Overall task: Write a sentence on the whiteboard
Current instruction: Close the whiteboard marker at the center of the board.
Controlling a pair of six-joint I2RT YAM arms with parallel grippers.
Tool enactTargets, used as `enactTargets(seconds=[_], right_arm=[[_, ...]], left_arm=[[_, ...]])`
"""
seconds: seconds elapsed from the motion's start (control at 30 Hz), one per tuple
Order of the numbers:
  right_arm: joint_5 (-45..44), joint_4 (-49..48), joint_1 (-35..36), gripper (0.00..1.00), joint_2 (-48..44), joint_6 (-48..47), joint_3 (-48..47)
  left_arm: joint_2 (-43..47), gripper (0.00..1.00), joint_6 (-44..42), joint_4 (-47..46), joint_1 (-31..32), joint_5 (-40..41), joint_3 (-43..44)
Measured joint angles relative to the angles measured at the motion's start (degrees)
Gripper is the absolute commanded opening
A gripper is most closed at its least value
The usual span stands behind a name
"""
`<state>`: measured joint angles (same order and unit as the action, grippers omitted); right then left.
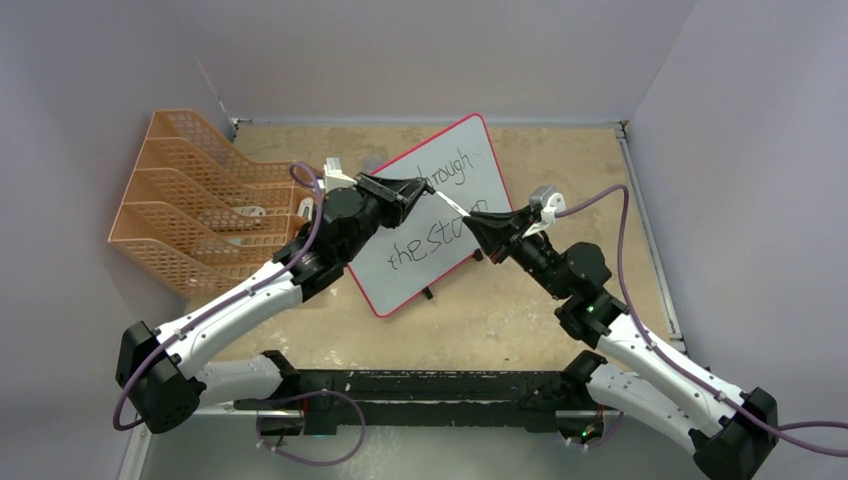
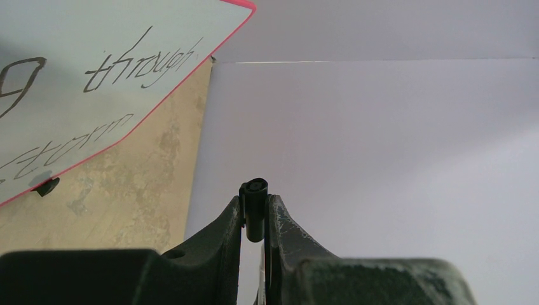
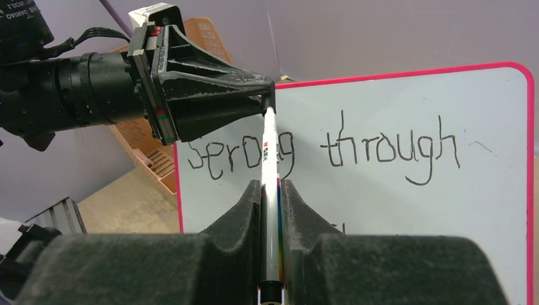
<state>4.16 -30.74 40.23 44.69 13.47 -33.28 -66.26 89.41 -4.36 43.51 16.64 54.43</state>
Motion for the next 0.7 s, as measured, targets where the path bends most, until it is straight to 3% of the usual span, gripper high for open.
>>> enactTargets(seconds=[0.7], right_arm=[[-0.2, 0.0, 0.0, 0.0, 0.8, 0.1, 0.0]], left_arm=[[0.0, 0.0, 1.1, -2.4, -0.3, -1.9, -0.9]])
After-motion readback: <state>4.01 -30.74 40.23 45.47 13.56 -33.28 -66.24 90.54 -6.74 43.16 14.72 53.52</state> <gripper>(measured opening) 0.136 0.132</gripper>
